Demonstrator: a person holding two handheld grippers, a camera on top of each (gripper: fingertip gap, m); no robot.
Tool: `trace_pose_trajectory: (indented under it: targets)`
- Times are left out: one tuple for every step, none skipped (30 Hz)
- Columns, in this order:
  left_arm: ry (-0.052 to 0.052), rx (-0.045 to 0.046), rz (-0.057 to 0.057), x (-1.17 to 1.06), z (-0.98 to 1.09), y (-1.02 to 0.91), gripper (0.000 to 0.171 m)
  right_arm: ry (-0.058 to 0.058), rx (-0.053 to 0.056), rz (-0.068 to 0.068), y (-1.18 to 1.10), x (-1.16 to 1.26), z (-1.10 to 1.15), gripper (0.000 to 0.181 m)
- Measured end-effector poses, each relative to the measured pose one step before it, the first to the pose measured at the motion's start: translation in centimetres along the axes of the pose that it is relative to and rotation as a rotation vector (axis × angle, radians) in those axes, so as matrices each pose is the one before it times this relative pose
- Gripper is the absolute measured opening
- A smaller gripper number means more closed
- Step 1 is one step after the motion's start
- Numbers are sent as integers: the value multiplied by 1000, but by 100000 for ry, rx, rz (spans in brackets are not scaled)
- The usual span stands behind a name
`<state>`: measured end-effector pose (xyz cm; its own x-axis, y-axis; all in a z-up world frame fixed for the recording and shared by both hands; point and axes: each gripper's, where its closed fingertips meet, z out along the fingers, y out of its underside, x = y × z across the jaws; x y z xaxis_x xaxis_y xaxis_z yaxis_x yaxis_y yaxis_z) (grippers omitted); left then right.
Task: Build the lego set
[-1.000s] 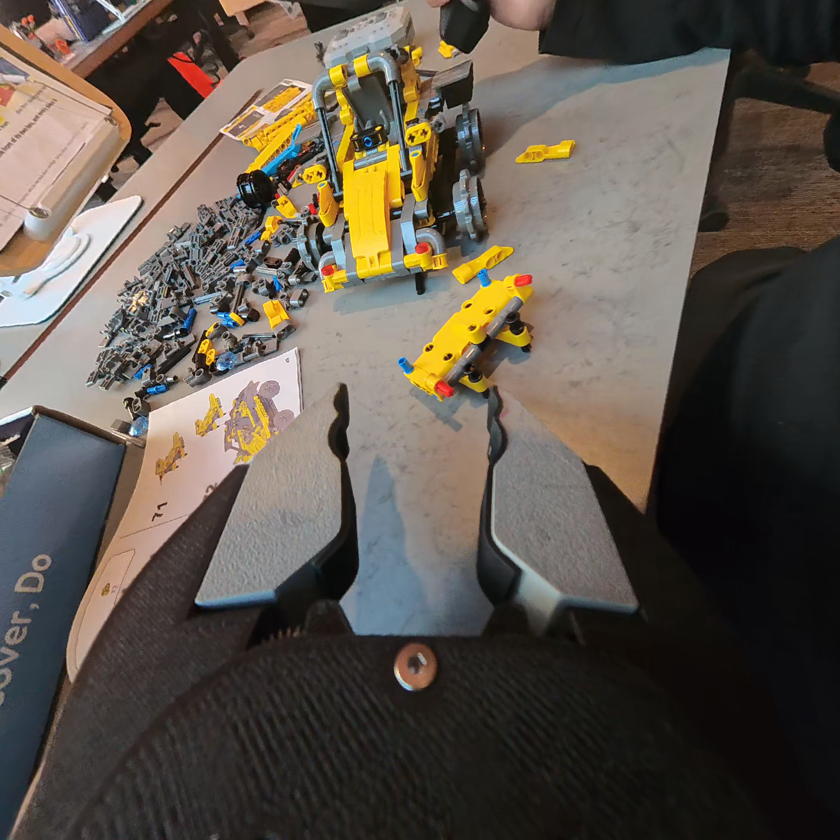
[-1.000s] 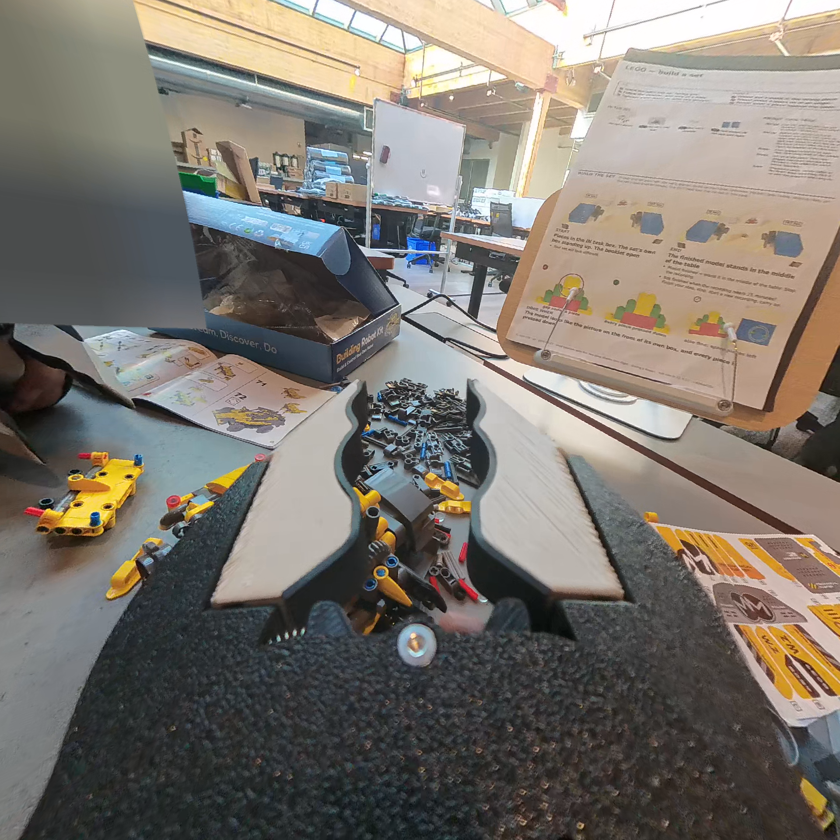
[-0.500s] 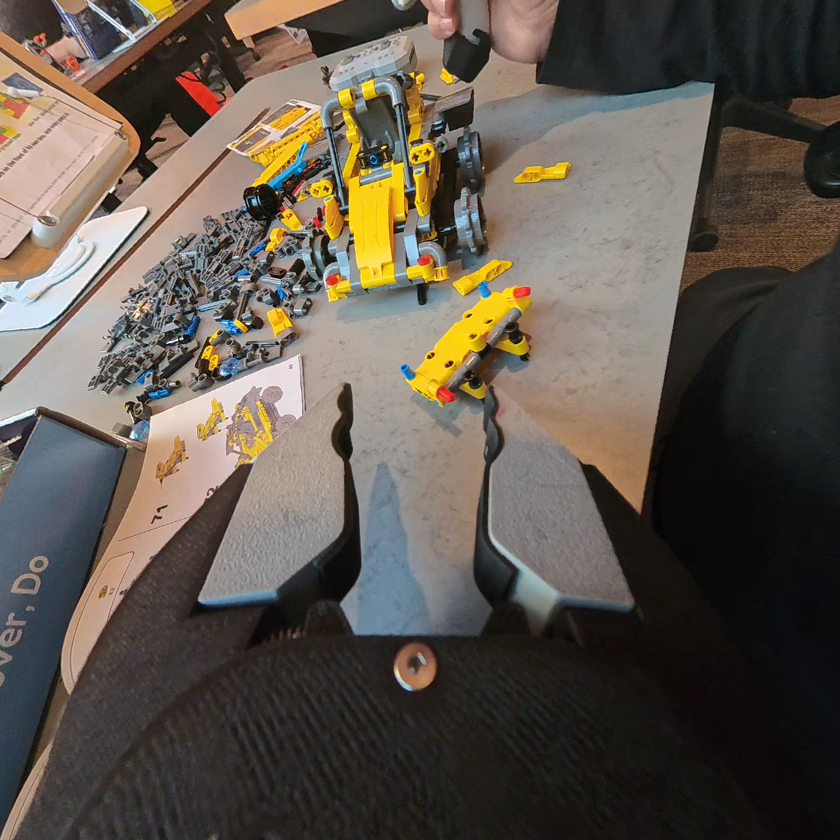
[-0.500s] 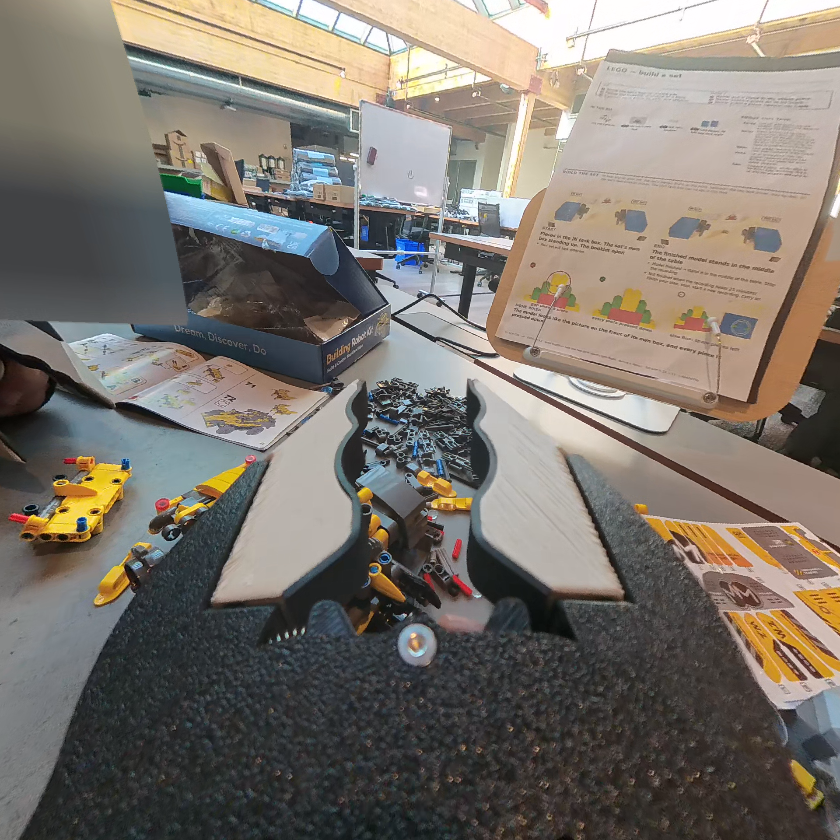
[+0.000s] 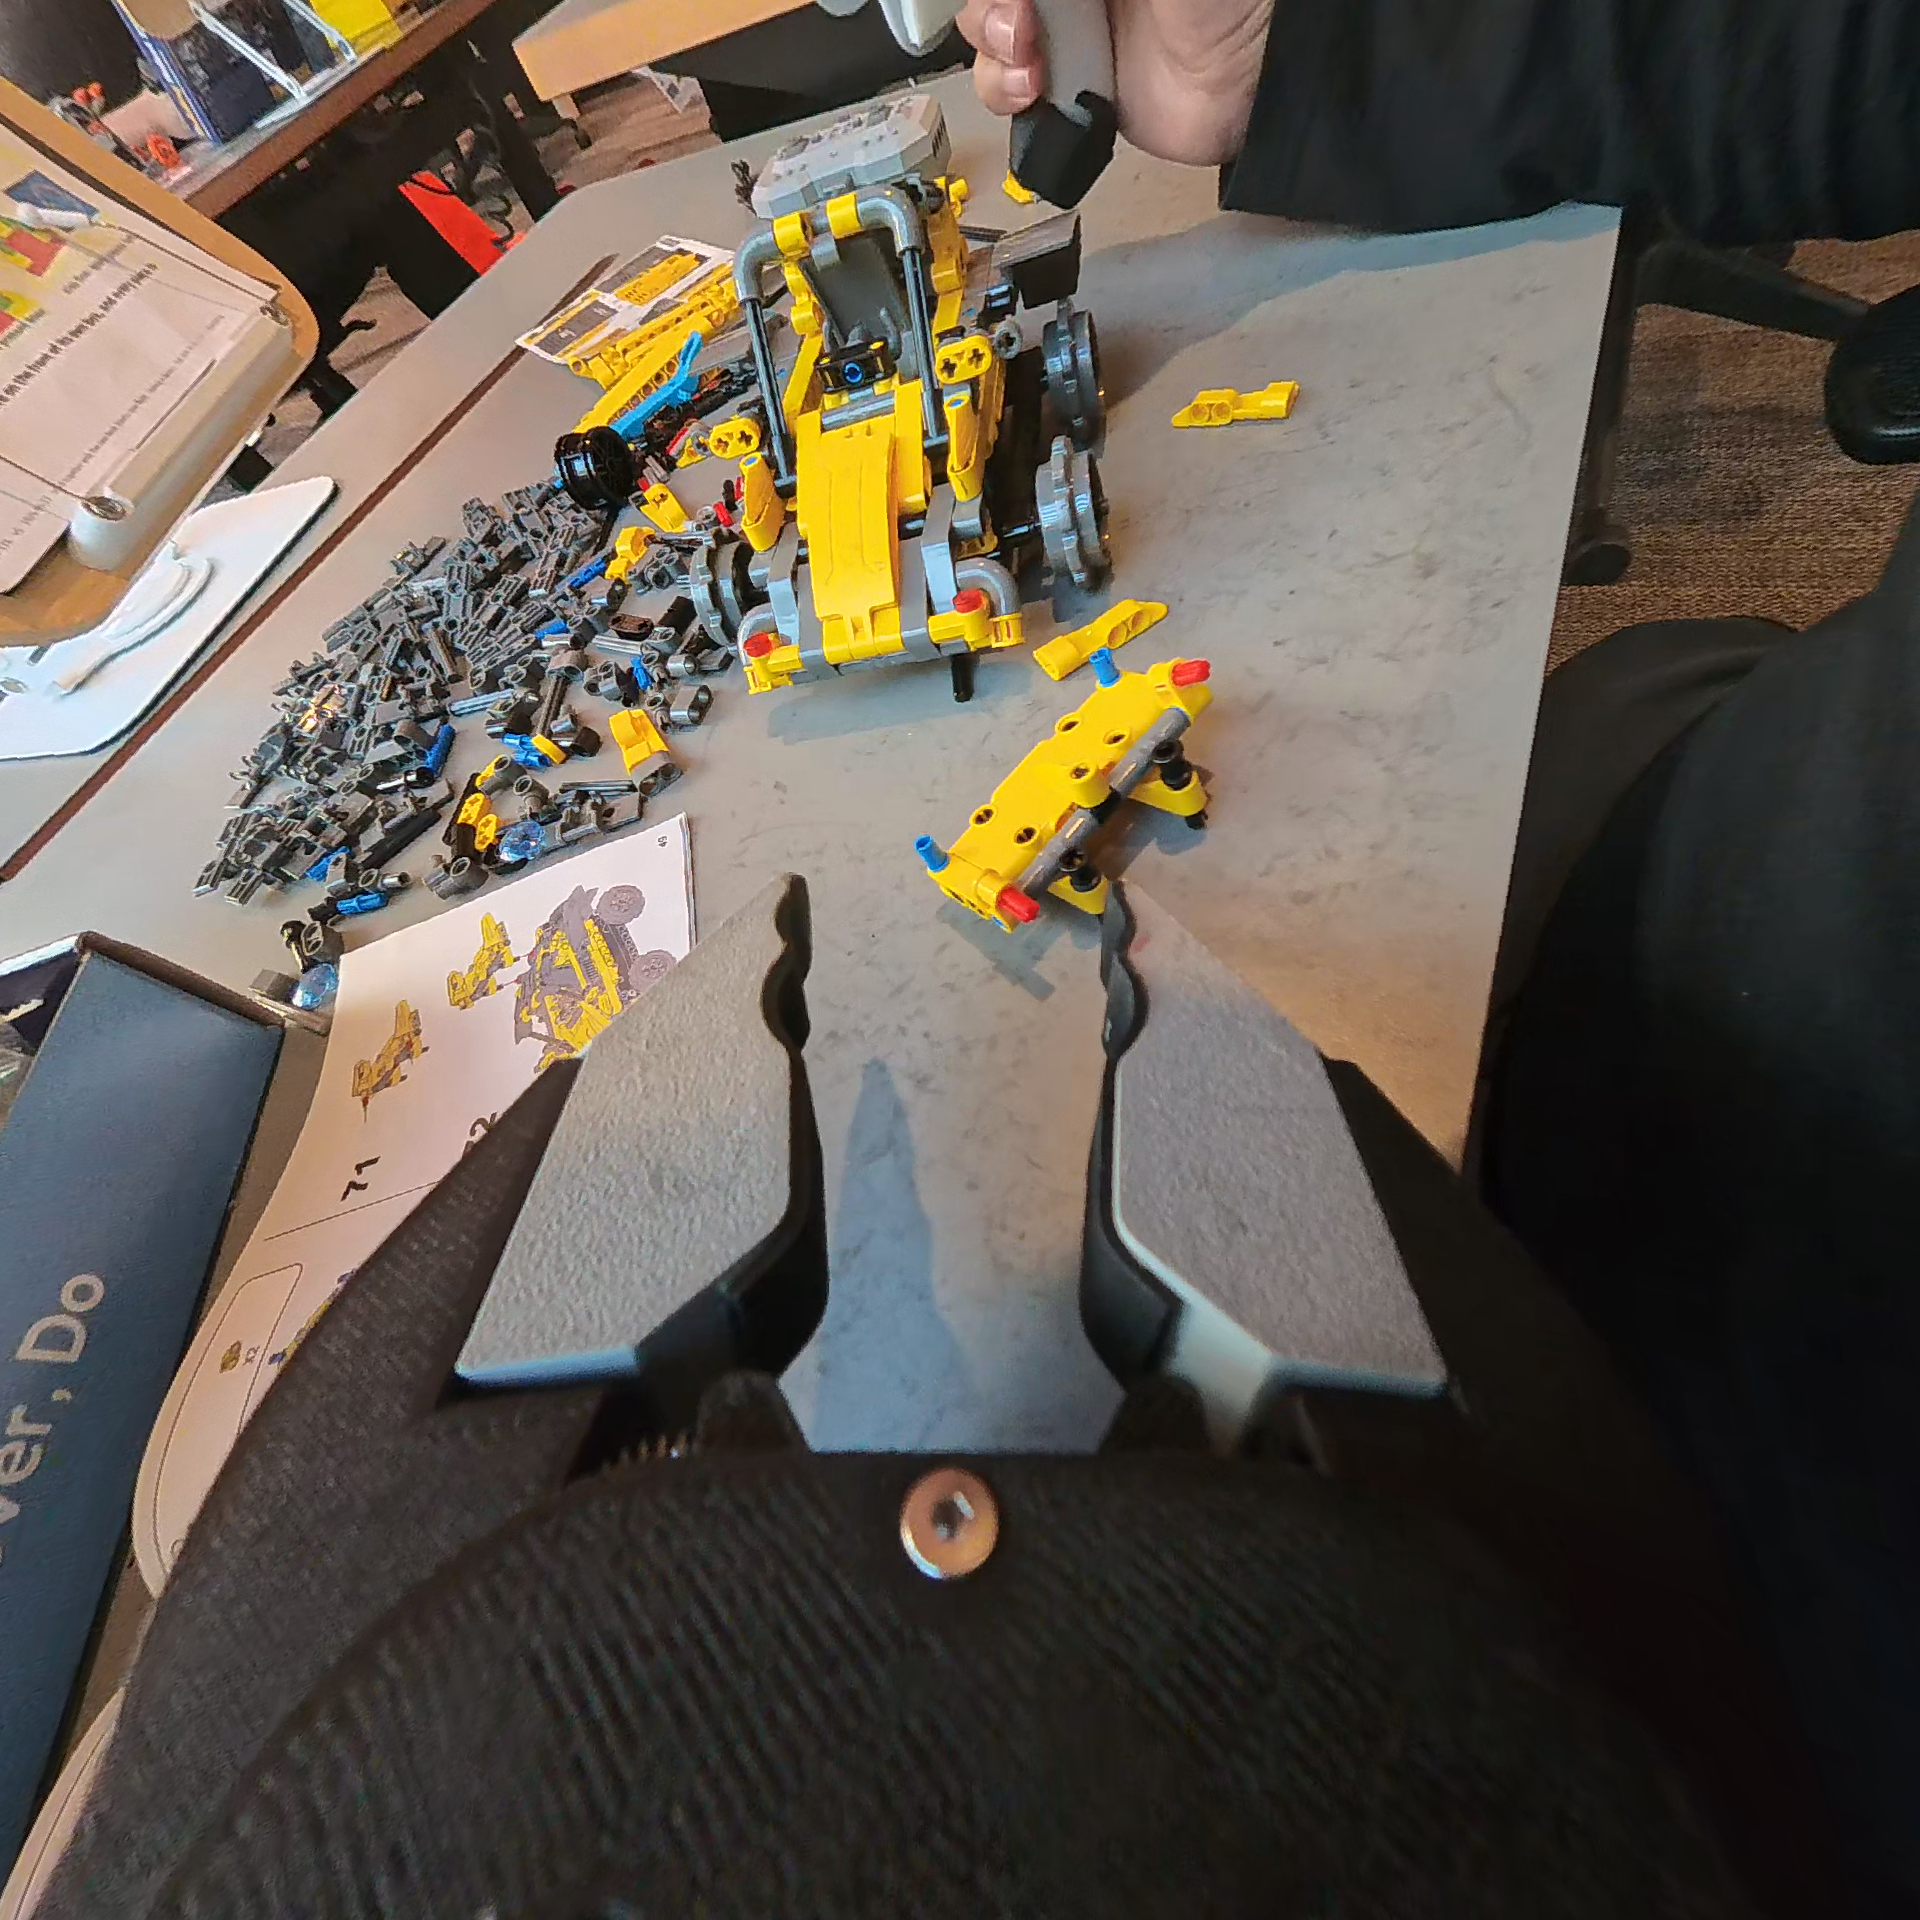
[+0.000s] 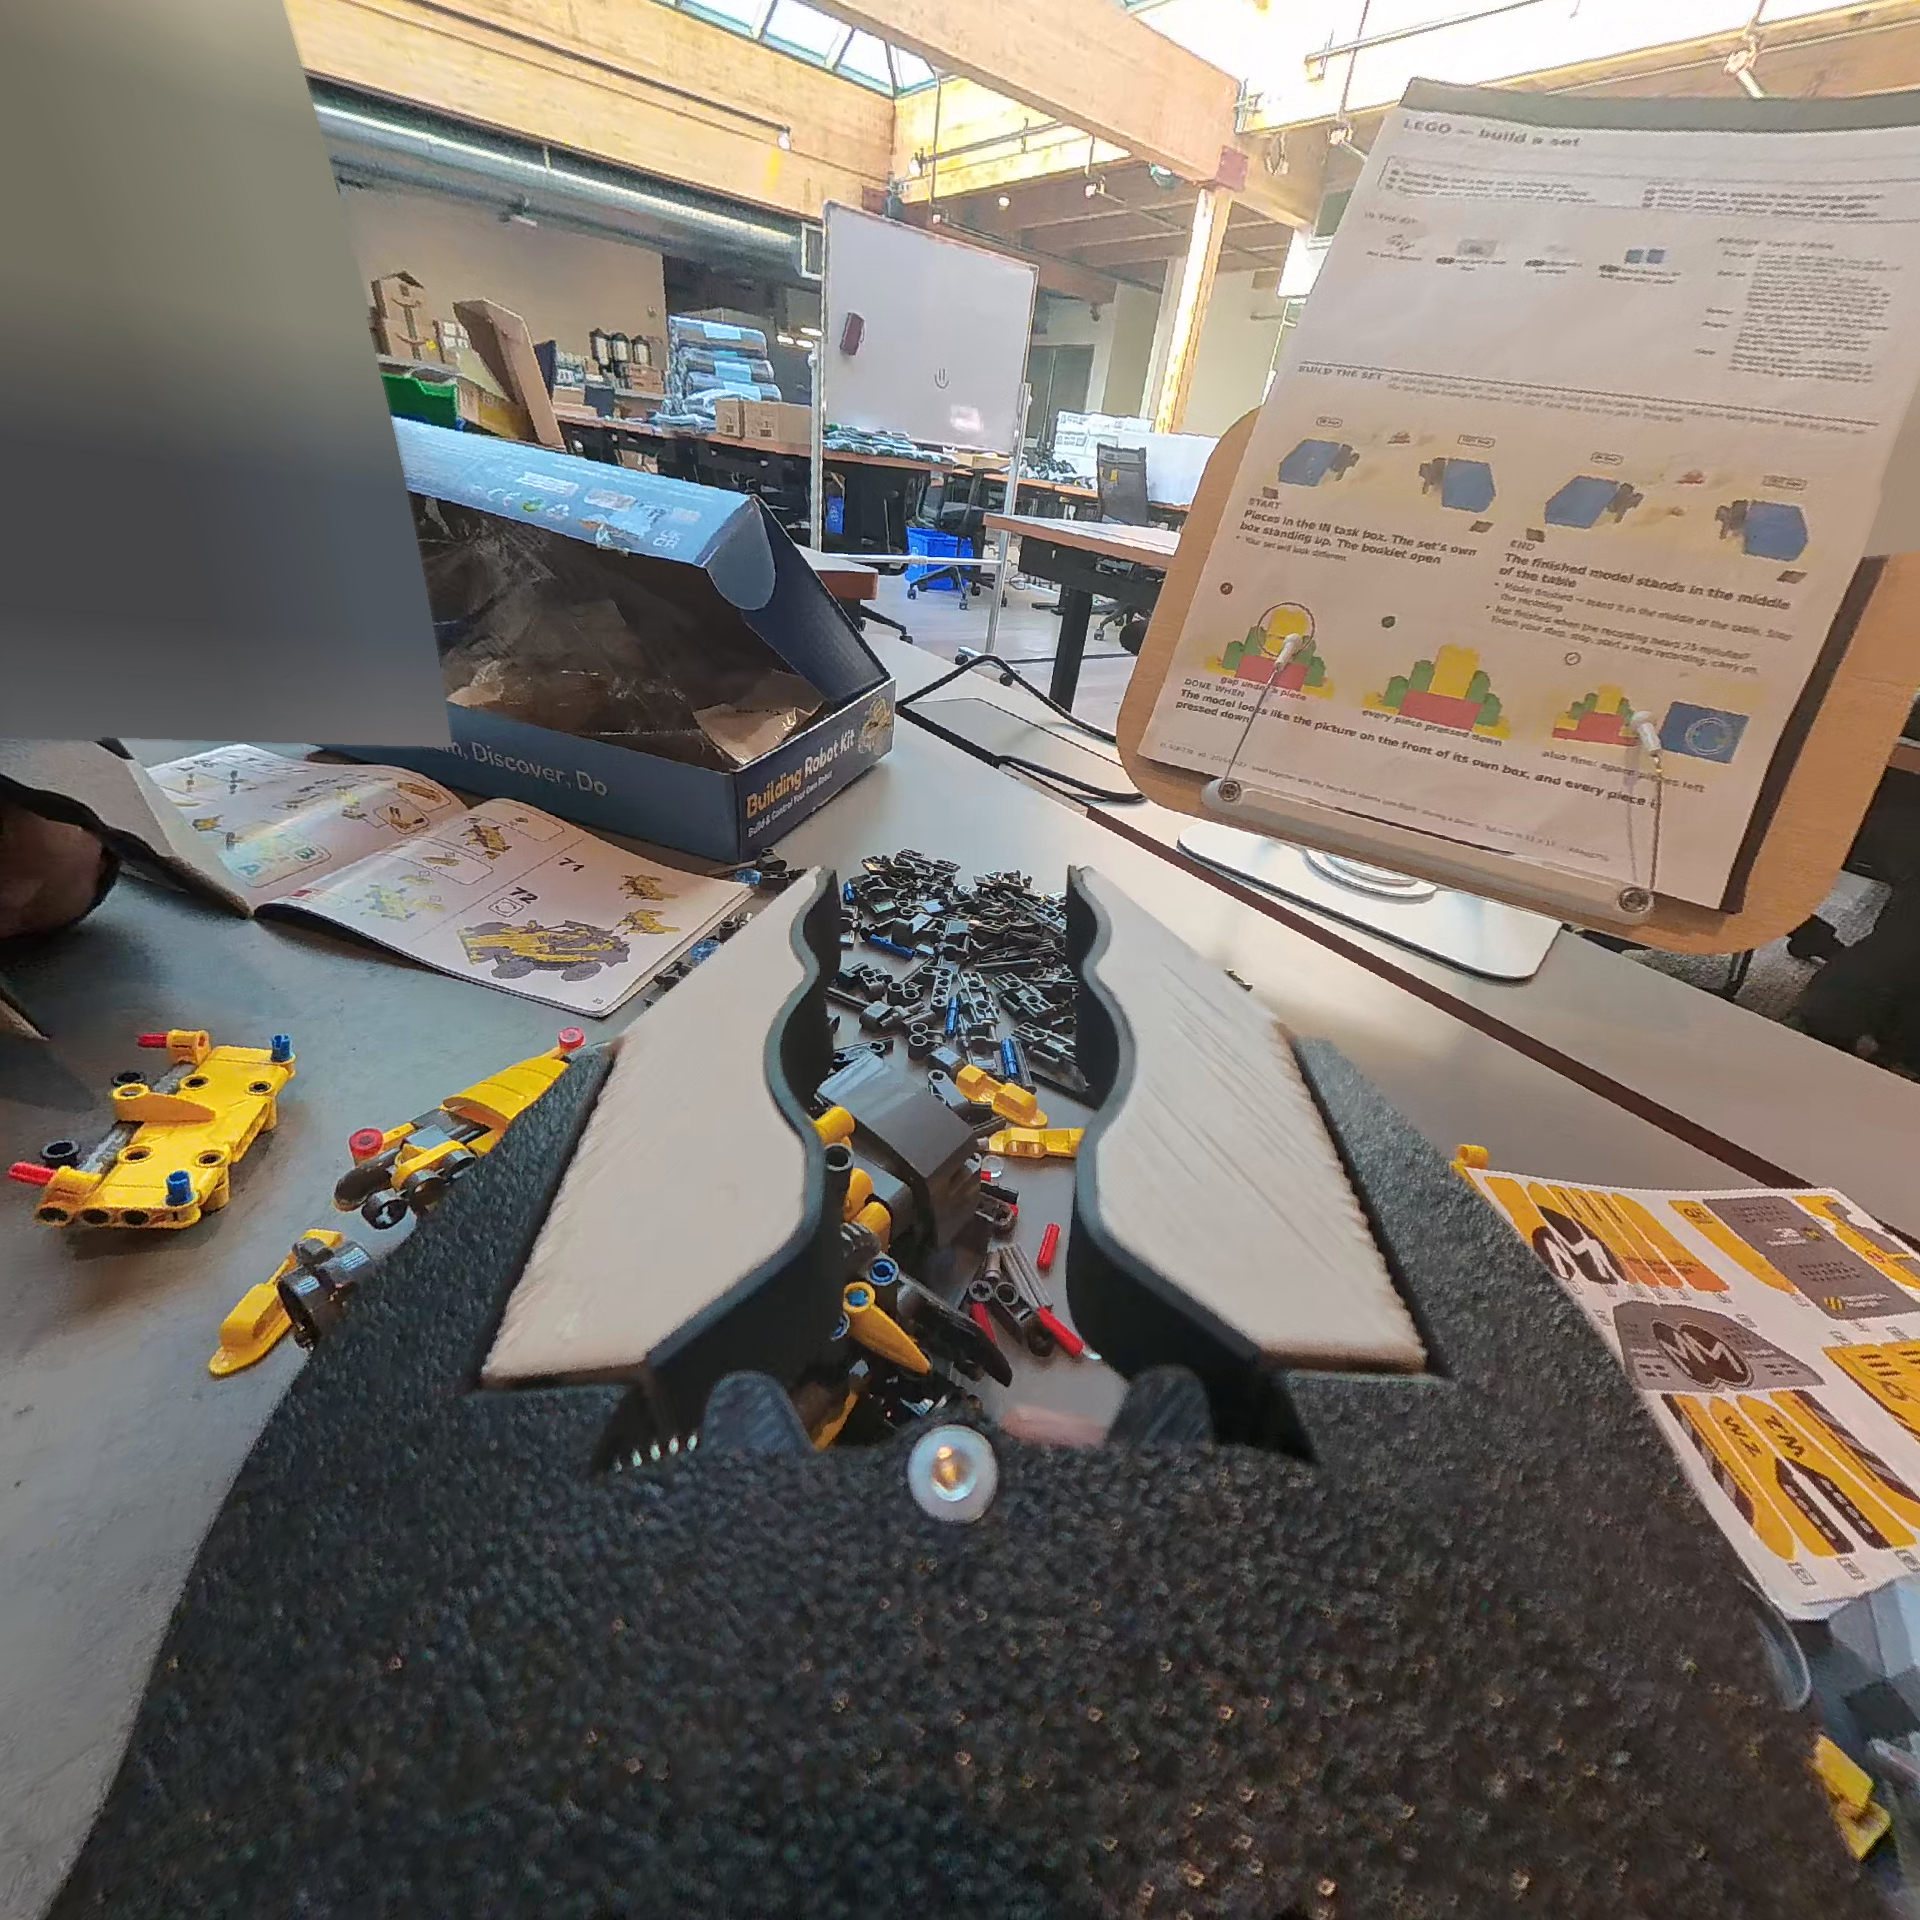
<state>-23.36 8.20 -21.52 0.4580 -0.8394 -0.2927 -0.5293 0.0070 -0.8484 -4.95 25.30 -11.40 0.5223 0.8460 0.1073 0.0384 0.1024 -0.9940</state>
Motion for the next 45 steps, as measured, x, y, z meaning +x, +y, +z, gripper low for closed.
trace_pose_trajectory:
  targets:
    - [63, -122, -2, 10, 11, 7, 53, 16, -34, -77, 3, -6, 1, 43]
    - [8, -128, 60, 9, 10, 16, 53, -70, 56, 35, -9, -21, -1, 43]
    - [-50, -86, 121, 13, 19, 13, 53, -44, 61, 72, -8, -1, -13, 43]
    - [-65, -77, 137, 2, 8, 8, 53, 48, 49, 49, -17, 6, -19, 43]
    - [-36, -86, 124, 11, 14, 4, 53, 1, 54, 28, -7, 9, -13, 43]
    - [-22, -61, 110, 10, 9, 6, 53, 27, 41, -7, -16, 2, -11, 43]
    - [-26, -33, 85, 6, 4, 8, 53, 90, 32, -74, -16, 2, -8, 43]
    - [-8, -50, 43, 0, 4, 2, 53, 35, -18, -81, 1, -3, 2, 43]
    - [36, -59, 6, 12, 7, 11, 53, -14, -90, -45, 11, -12, -3, 43]
    - [65, -46, -11, 6, 9, 1, 53, 20, -49, -45, 16, 0, 5, 43]
    - [68, -40, -23, 7, 10, 0, 53, 71, -15, -96, 1, 3, 2, 43]
    - [61, -27, -27, 5, 8, 12, 53, 53, -77, -49, 20, -1, 11, 43]
    - [71, -5, -16, 3, 5, 1, 53, 3, -53, 5, 7, 0, -4, 43]
    - [43, 13, -1, 6, 1, -2, 53, 1, 17, 34, 8, 0, 15, 43]
    - [18, 47, 8, 7, -7, -15, 53, -75, -2, 41, 0, -13, 0, 43]
    - [44, 52, 7, 1, -3, -2, 52, -30, -100, 21, 25, 0, 20, 43]
    - [72, 12, 5, 10, 1, -2, 52, 47, -49, -107, 5, 0, 0, 43]
    - [93, -40, 3, 12, 14, 9, 52, 76, 34, -86, -7, -5, 0, 43]
    - [124, -65, 14, 21, 3, 4, 52, -48, 31, 47, 6, -8, 16, 43]
    - [115, -53, 41, 21, 8, 10, 52, -85, -77, 129, 23, -2, 19, 43]
    - [13, 7, 59, 6, -5, -1, 52, -91, -107, 42, 26, -16, 28, 43]
    - [20, 79, 46, 8, 0, -11, 52, -77, -198, -74, 37, -24, 34, 43]
    - [138, -20, -9, 14, 8, 11, 52, -37, -257, -256, 31, -39, 9, 43]
    - [277, -235, -88, 15, 29, 31, 52, -36, -98, -446, -15, -46, -18, 43]
    - [372, -382, -136, 35, 43, 49, 52, -28, 72, -494, -53, -74, -27, 43]
    - [362, -465, -164, 31, 49, 55, 52, -95, 127, -350, -58, -68, -7, 43]
    - [265, -429, -156, 12, 44, 55, 53, -232, 3, -196, -28, -76, 22, 43]
    - [115, -278, -76, 6, 32, 39, 53, -223, -112, -143, 11, -61, 38, 43]
    - [25, -136, 14, -3, 20, 16, 53, -220, -216, -146, 36, -58, 45, 43]
    - [38, -105, 69, 12, 12, 12, 53, -231, -292, -172, 66, -65, 48, 43]
    - [69, -157, 50, 9, 13, 19, 53, -190, -319, -209, 59, -59, 32, 43]
    - [88, -184, -23, 9, 16, 23, 53, -71, -211, -271, 42, -46, 35, 43]
    - [-143, -159, -227, -44, 20, 30, 53, -17, -122, -314, 9, -40, 14, 43]
    - [-1117, -19, -769, -244, -22, 27, 53, -106, -81, -348, -7, -52, 3, 43]
    - [-2668, 183, -1654, -583, -74, 38, 53, -247, -40, -349, -13, -66, -3, 43]
    - [-3381, 406, -2649, -797, -119, 52, 52, -469, 12, -269, -11, -109, 10, 43]
    - [-3627, 502, -3585, -937, -167, 57, 51, -860, 8, -58, -18, -160, 19, 43]
    - [-5067, 271, -4134, -1211, -206, 120, 49, -1262, -65, -18, 2, -218, 50, 43]
    - [-6824, 16, -4196, -1509, -250, 188, 48, -1590, -74, -199, -5, -308, 51, 43]
    - [-7624, -120, -4222, -1639, -270, 225, 49, -1563, -32, -260, -25, -325, 86, 43]
    - [-6701, 196, -4265, -1491, -255, 156, 51, -1944, 89, 21, -64, -402, 91, 44]
    - [-4299, 838, -4247, -1121, -233, 24, 51, -2366, -70, 183, -64, -481, 107, 45]
    - [-2483, 1204, -4007, -802, -235, -65, 51, -1715, -269, -275, -13, -403, 123, 45]
    - [-2280, 1229, -3395, -710, -256, -64, 50, -576, -427, -738, 26, -221, 113, 45]
    - [-1949, 1234, -2713, -621, -229, -79, 49, -250, -820, -689, 114, -145, 125, 45]
